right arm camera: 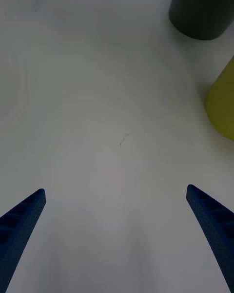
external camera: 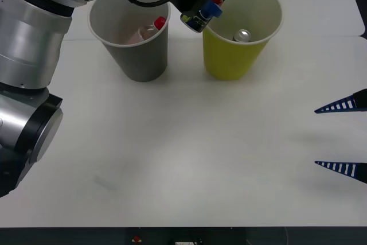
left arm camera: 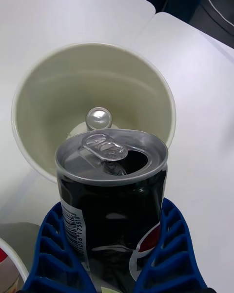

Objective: Put the can into the green bin and the plastic bottle into the gray bin

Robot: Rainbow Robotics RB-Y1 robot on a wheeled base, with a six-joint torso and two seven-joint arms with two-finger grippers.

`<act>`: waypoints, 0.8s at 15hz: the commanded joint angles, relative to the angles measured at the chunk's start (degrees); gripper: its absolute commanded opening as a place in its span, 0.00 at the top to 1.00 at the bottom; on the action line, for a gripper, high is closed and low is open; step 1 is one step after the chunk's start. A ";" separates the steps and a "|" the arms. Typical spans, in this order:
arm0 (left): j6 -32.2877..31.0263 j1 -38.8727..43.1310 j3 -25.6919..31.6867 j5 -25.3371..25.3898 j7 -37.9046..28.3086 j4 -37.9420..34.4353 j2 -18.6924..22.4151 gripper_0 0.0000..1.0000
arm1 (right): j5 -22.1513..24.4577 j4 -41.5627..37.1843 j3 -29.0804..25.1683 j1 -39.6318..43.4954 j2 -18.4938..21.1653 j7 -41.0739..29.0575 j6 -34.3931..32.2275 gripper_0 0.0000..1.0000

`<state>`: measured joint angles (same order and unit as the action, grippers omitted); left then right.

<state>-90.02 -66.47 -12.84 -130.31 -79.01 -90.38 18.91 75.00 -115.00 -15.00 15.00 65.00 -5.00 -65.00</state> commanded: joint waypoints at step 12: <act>13.73 -8.58 -4.92 -9.61 0.79 19.19 -9.86 1.00 | 0.00 0.00 0.00 0.00 0.00 0.00 0.00 0.00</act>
<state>-78.51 -75.09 -16.67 -139.91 -78.23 -72.14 9.06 75.00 -115.00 -15.00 15.00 65.00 -5.00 -65.00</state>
